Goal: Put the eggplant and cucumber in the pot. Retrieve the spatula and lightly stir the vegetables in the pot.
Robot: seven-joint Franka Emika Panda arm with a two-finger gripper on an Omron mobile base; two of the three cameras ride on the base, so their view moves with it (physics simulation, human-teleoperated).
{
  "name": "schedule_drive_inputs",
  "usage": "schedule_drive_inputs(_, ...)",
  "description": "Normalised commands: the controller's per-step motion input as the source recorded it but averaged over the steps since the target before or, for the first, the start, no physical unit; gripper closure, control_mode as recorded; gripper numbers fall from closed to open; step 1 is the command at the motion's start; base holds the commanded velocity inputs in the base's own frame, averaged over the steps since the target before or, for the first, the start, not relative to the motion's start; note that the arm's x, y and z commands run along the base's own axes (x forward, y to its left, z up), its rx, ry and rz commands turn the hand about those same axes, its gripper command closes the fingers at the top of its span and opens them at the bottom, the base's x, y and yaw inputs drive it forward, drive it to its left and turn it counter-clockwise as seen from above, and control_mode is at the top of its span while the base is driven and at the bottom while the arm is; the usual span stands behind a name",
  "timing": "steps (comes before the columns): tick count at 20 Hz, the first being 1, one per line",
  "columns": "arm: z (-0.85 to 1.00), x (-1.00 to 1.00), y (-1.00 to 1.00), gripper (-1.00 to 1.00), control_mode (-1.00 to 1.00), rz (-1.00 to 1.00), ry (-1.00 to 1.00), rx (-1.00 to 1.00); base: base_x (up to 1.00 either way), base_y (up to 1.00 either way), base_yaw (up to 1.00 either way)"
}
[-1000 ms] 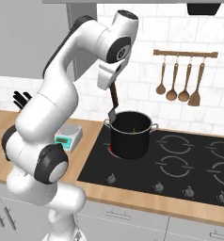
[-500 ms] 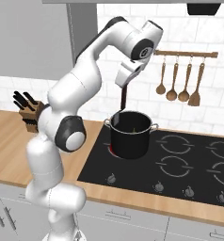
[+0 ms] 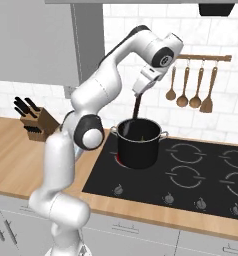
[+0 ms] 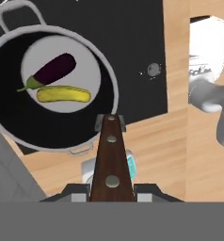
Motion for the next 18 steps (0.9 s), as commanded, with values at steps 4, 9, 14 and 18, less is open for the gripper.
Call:
schedule_drive_inputs(4, -0.45, 0.24, 0.00, 1.00, -1.00, 0.00, 0.00, 0.00, 0.00, 0.00, 0.00)
schedule_drive_inputs(9, -0.32, 0.28, 0.00, 1.00, -1.00, 0.00, 0.00, 0.00, 0.00, 0.00, 0.00)
schedule_drive_inputs(14, -0.08, 0.42, -0.03, 1.00, -1.00, 0.00, 0.00, 0.00, 0.00, 0.00, 0.00)
schedule_drive_inputs(18, 0.07, 0.49, -0.12, 1.00, -1.00, -0.01, -0.01, 0.00, 0.00, 0.00, 0.00)
